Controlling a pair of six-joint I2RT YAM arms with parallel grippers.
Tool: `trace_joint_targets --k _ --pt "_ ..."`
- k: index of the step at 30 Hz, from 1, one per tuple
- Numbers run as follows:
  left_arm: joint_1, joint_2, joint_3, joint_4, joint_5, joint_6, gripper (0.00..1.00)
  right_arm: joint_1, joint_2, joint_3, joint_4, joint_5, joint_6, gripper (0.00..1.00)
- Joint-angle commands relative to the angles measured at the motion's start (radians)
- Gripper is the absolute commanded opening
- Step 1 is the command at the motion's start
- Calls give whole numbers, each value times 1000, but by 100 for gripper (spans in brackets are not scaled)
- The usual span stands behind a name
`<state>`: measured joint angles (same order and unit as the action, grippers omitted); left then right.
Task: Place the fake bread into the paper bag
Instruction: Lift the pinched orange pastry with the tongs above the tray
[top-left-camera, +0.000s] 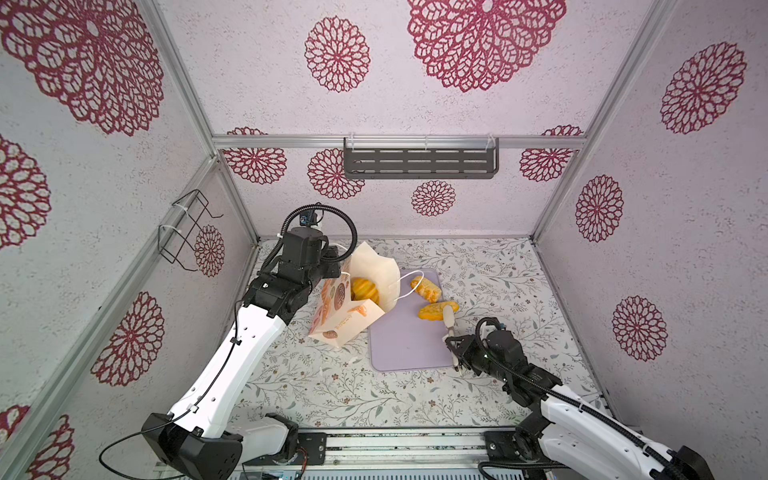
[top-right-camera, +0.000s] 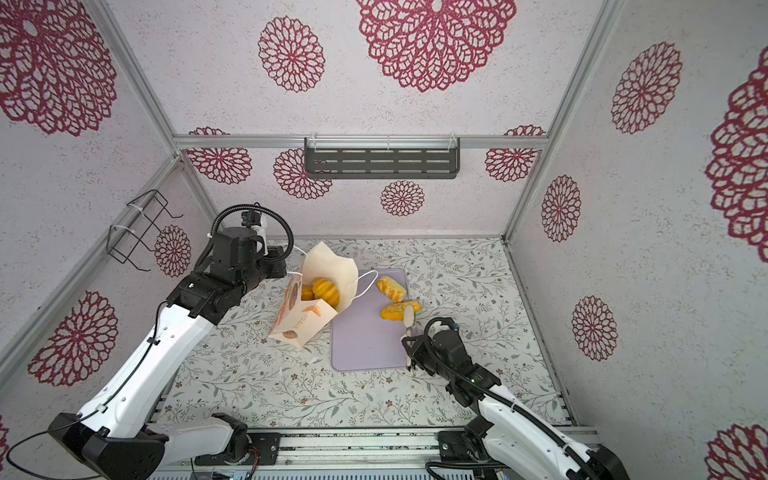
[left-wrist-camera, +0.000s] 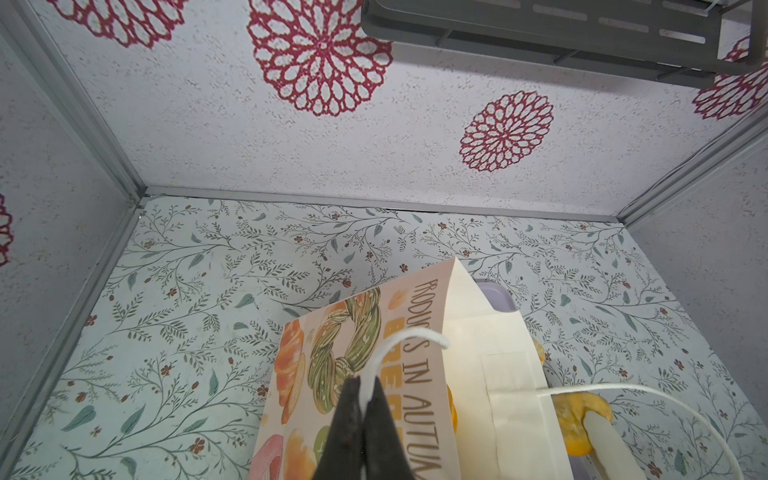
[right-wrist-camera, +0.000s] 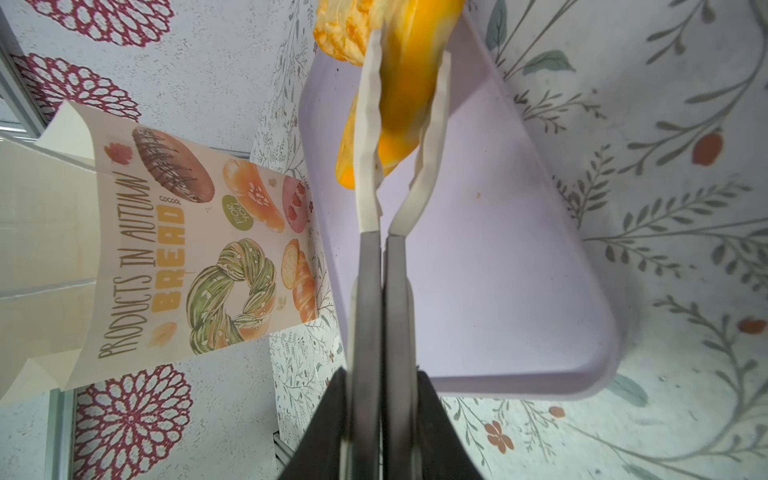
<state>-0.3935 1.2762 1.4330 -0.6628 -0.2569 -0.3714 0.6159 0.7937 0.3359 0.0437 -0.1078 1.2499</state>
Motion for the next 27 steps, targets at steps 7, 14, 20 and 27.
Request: trace_joint_targets --k 7,14,20,27 --pt "8 -17 -4 19 -5 -1 0 -4 -91 20 28 40 -9 0" --pt "8 -19 -3 19 -5 -1 0 -4 -97 33 63 39 -29 0" --pt "8 -20 -3 19 -7 0 0 -4 -78 108 49 45 -64 0" --pt "8 -21 -5 19 -7 1 0 -4 -28 222 35 31 -125 0"
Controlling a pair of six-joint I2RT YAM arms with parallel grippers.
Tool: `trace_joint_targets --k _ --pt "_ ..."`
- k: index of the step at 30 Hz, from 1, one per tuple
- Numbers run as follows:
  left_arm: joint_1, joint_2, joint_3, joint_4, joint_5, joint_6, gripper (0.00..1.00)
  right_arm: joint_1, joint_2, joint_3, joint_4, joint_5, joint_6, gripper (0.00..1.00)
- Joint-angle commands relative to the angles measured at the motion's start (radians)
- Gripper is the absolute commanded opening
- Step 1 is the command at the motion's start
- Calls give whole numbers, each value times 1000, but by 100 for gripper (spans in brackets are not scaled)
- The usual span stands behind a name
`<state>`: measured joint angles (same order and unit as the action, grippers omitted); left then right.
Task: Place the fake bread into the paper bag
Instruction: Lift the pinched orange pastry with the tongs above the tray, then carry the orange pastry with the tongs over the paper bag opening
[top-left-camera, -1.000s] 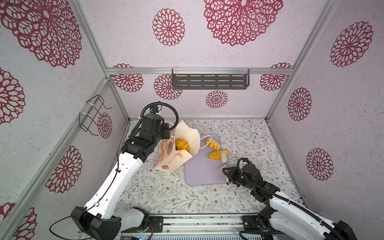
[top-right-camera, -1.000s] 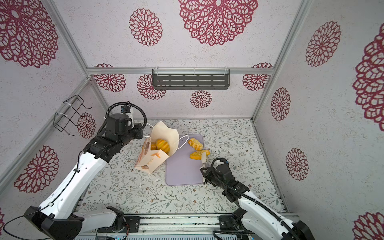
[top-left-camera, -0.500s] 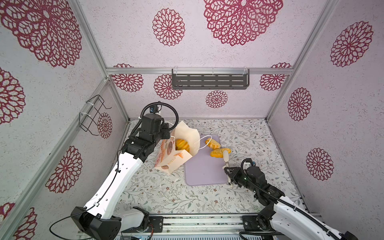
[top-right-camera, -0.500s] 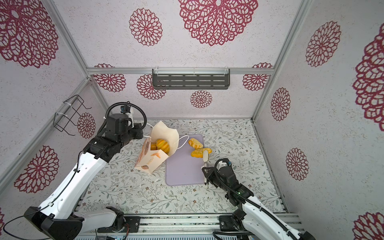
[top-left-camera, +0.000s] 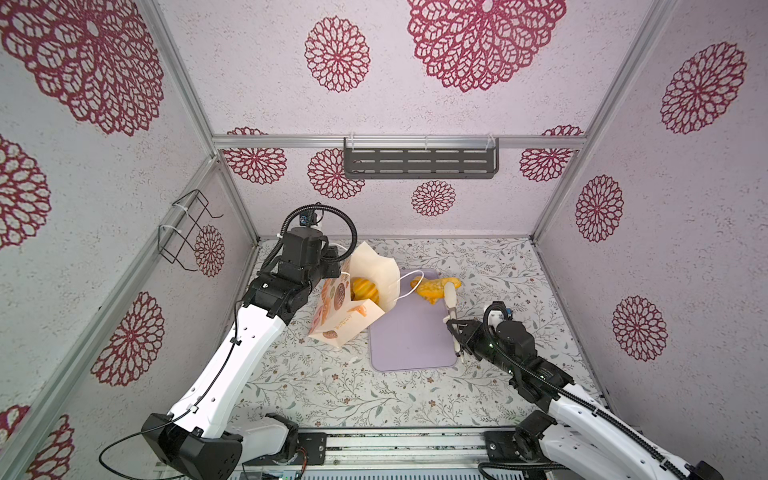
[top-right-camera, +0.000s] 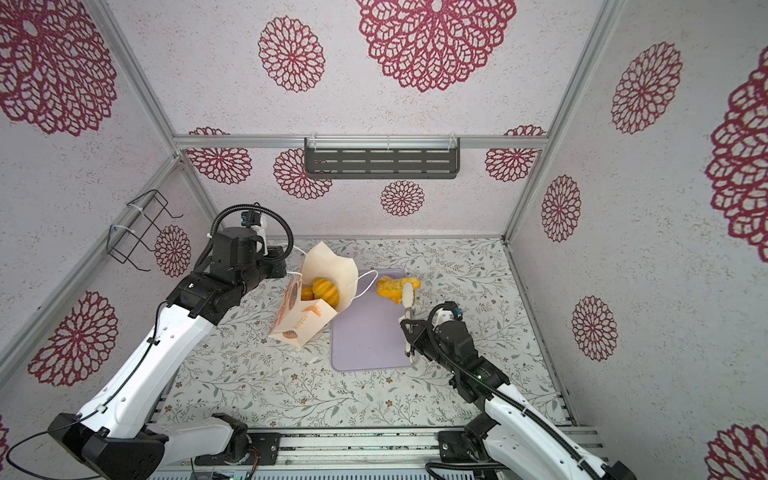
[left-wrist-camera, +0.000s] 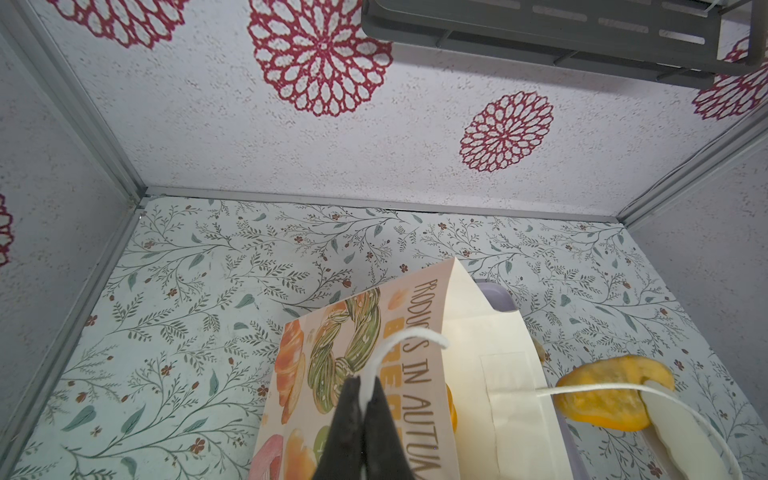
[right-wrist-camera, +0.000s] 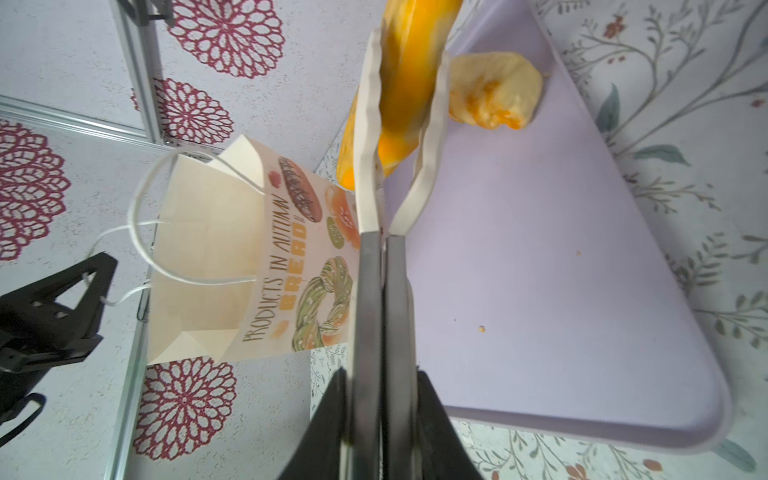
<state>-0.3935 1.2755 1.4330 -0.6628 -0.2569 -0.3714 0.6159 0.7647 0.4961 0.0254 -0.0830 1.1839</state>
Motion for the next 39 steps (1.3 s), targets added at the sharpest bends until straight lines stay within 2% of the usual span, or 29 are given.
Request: trace_joint_targets --k 1,23,31,39 --pt "7 -19 -5 19 -5 1 0 -3 8 75 54 4 -66 0" --pt "13 -25 -32 57 27 -7 0 36 175 367 44 40 -200 0" --pt "14 -39 -42 69 33 -14 0 100 237 505 -17 51 -257 0" --pt "23 -45 -45 78 59 -18 0 213 311 633 -131 114 -334 0"
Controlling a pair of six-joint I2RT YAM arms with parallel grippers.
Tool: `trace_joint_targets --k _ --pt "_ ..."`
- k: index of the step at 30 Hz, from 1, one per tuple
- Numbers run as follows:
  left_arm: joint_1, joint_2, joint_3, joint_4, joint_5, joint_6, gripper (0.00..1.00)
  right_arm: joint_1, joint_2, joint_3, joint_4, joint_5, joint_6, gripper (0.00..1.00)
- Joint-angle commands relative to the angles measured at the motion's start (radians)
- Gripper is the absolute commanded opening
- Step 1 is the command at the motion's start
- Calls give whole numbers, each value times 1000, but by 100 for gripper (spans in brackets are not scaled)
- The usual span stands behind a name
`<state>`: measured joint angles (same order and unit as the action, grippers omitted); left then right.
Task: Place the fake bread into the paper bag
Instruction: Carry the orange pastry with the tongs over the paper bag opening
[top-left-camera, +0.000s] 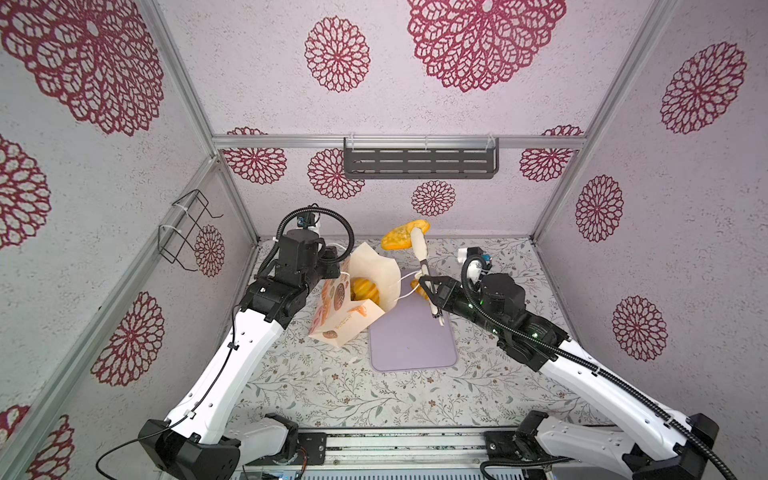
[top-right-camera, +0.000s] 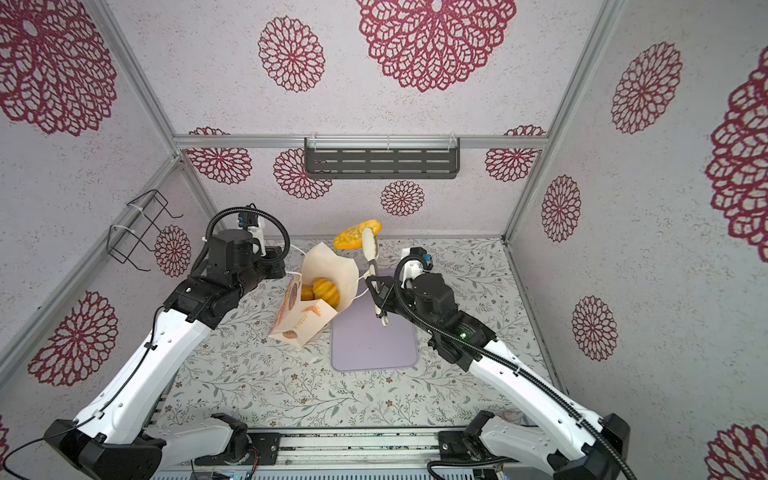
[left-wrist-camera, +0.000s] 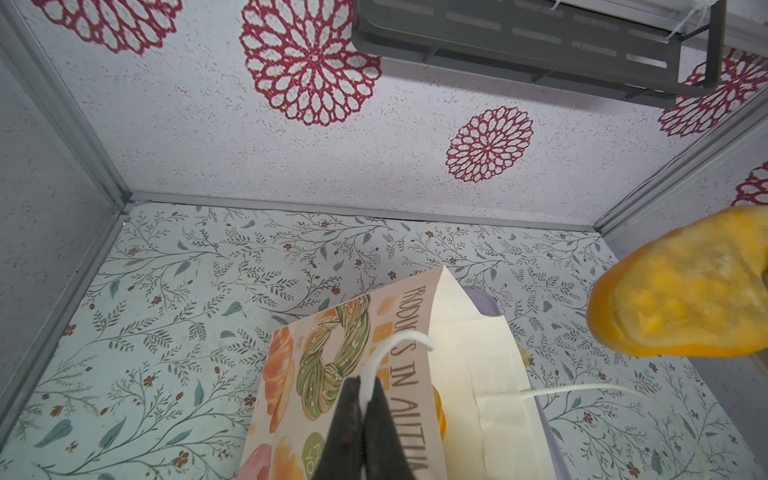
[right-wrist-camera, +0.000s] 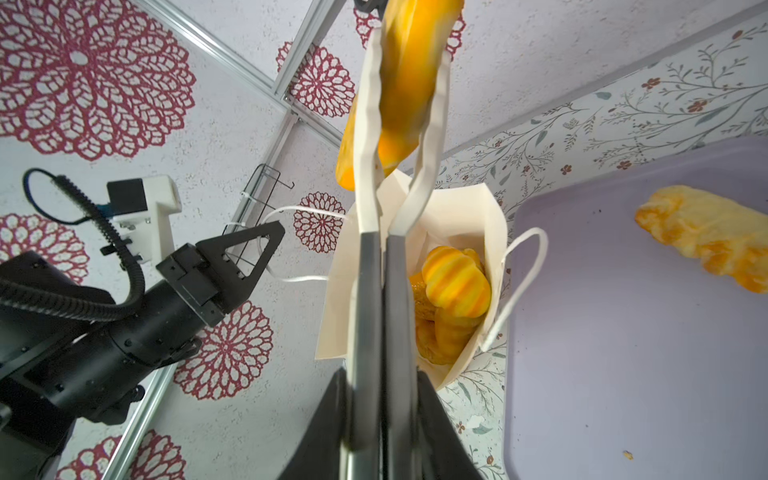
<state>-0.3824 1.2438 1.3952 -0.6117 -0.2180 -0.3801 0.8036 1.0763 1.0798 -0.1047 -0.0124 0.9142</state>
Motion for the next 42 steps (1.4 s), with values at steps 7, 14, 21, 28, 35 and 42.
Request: trace_joint_targets --k 7,14,21,28,35,42 --pt "12 -15 -31 50 6 -3 0 64 -5 44 -51 91 -108 0" --pt "12 -7 -30 52 9 -1 0 79 18 26 -62 78 -170 0" --pt "15 2 -33 55 -2 3 0 82 49 21 -67 36 -224 0" --pt "20 8 -39 59 -21 13 0 92 66 0 -26 3 -248 0" --pt "20 -3 -42 61 -27 19 0 122 132 16 -10 -21 -249 0" --pt "22 -3 -43 63 -15 15 0 159 202 57 -18 0 -259 0"
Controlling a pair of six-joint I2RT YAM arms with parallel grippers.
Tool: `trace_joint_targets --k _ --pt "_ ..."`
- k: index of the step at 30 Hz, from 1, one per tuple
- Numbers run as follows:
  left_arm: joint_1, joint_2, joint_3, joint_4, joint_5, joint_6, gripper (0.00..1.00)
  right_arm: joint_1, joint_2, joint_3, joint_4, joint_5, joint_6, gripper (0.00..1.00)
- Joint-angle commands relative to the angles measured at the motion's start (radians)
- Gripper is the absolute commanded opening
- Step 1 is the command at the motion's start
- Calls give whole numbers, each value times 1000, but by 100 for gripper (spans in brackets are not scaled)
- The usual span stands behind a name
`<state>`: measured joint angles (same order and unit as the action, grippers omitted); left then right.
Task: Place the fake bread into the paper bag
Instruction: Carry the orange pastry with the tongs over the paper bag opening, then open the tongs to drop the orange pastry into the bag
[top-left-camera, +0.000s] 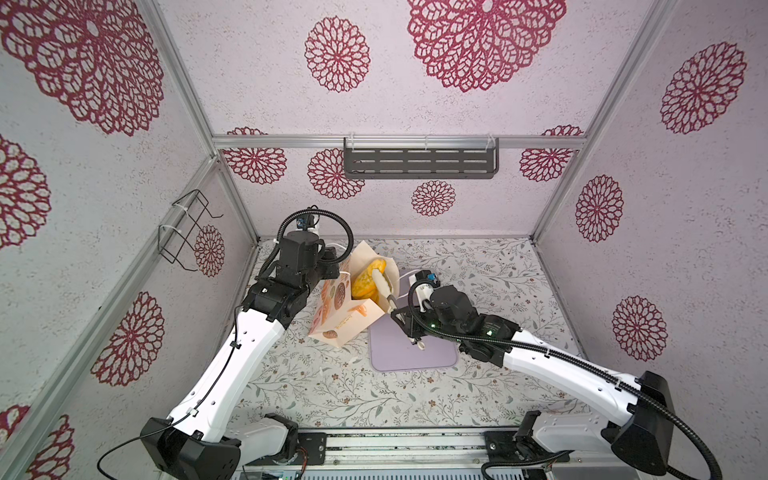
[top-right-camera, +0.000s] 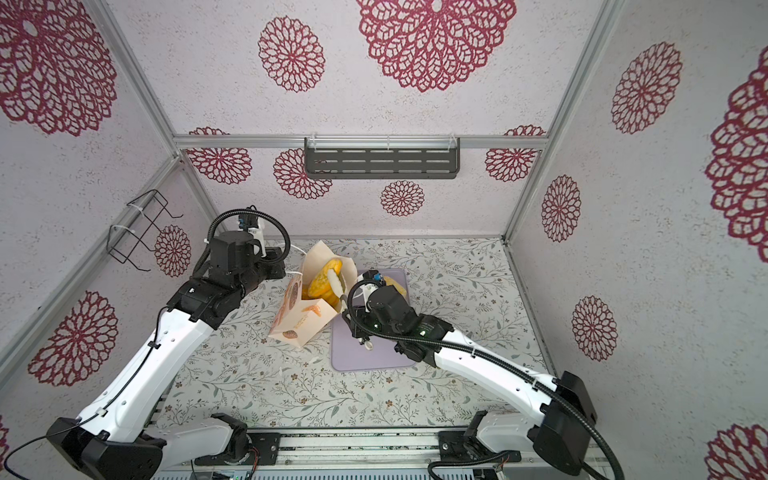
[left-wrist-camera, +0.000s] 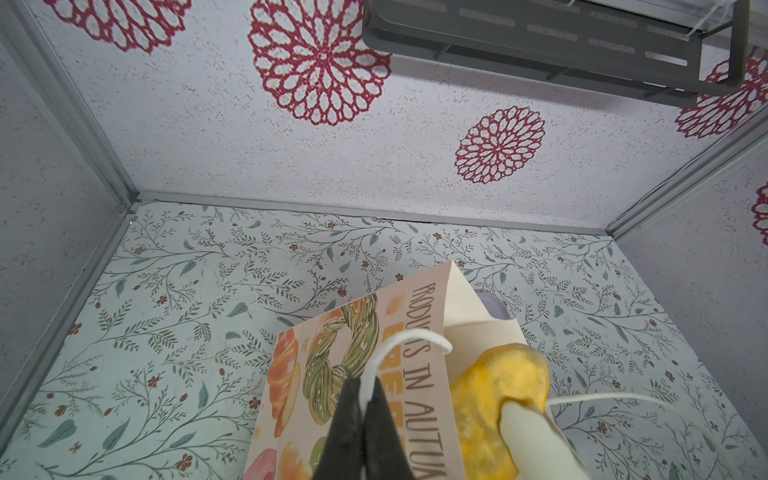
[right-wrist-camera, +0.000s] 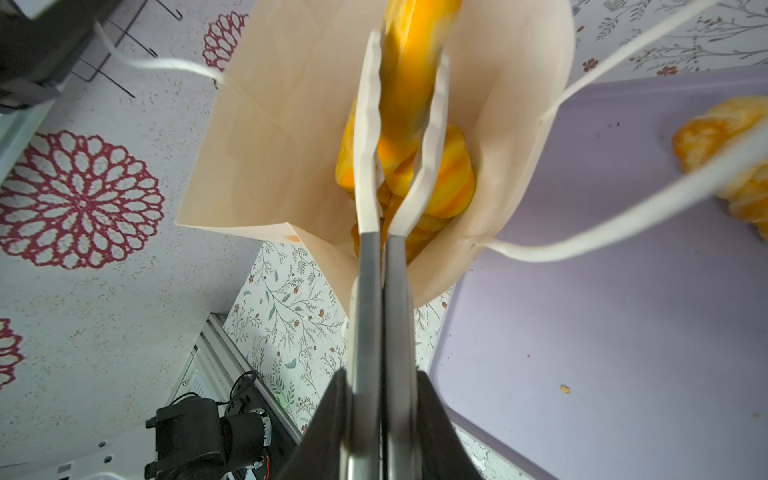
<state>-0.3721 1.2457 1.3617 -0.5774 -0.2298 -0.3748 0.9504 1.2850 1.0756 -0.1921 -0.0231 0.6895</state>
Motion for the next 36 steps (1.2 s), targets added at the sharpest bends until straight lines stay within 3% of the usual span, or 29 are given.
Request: trace_joint_targets --k 1,3,5,12,18,28,36 --pt "11 -5 -10 30 -2 10 0 14 -2 67 68 11 -35 0" --pt "11 -6 -10 31 -2 11 0 16 6 74 70 12 -32 2" --pt "10 -6 -10 30 -1 10 0 16 8 80 71 15 -34 14" --pt "11 -5 -10 31 -2 10 0 17 -6 87 60 37 -37 30" --pt "10 -2 -10 30 -14 9 0 17 -40 66 54 85 -27 40" --pt "13 -1 -10 26 -31 9 0 14 -118 30 94 162 -4 45" --pt "13 -3 -7 21 -34 9 0 -13 -197 32 0 249 -2 47"
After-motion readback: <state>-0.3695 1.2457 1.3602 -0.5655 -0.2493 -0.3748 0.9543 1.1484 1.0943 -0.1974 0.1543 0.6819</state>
